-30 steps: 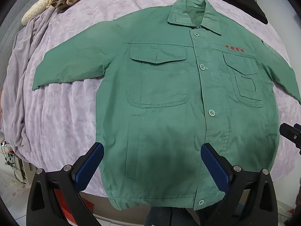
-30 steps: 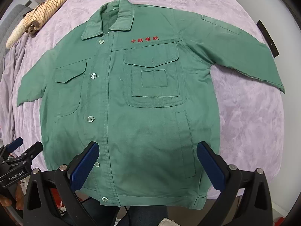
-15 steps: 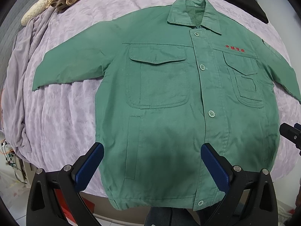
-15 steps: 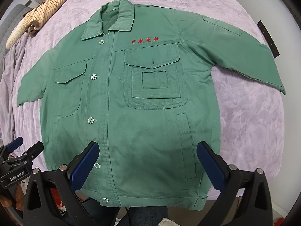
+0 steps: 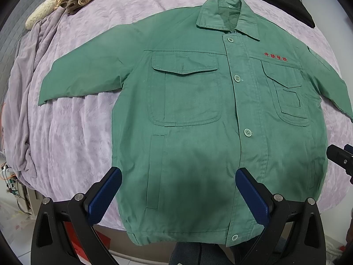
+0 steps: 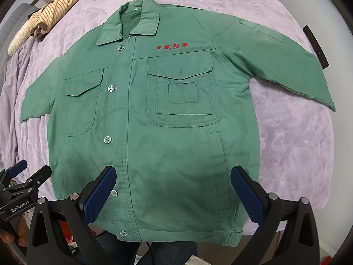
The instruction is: Fold large clothes
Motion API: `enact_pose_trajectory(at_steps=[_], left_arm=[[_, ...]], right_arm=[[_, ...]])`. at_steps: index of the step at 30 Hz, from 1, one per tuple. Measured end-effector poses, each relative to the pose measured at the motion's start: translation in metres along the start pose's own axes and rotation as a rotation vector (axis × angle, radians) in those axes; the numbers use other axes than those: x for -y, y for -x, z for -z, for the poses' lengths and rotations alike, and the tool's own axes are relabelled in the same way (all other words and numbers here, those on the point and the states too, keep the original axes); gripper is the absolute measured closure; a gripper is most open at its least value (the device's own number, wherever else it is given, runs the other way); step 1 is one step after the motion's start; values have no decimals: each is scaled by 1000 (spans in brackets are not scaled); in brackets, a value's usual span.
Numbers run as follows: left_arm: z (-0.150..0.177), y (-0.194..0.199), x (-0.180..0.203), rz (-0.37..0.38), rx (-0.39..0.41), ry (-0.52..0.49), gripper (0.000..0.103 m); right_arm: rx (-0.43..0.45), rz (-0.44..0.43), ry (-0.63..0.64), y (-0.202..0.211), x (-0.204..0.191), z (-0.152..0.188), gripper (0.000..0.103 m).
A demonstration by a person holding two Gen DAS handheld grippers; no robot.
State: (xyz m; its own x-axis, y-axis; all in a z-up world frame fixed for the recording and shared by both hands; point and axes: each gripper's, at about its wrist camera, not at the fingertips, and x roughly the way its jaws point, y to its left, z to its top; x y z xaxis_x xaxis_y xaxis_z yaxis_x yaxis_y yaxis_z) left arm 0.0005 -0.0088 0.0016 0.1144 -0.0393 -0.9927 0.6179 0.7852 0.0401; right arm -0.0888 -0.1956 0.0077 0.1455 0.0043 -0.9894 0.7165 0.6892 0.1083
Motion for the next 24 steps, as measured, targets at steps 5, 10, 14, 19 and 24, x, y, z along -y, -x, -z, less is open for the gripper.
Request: enact_pose_trajectory(at_steps=[5,10,14,19,24], left_arm=[[0,0,0,1,0,-1,0],[0,0,0,0,0,0,0],[0,0,0,0,-1,0,0],[0,0,0,-2,0,0,0],[0,1,0,-2,-1,-1,0]], right_arm=[[0,-1,4,0,-1,0,0],[0,-1,4,0,-1,1,0],[1,-1,5,0,-1,1,0],[0,-1,2,0,0,0,0],[-1,-2,3,0,1,0,0]])
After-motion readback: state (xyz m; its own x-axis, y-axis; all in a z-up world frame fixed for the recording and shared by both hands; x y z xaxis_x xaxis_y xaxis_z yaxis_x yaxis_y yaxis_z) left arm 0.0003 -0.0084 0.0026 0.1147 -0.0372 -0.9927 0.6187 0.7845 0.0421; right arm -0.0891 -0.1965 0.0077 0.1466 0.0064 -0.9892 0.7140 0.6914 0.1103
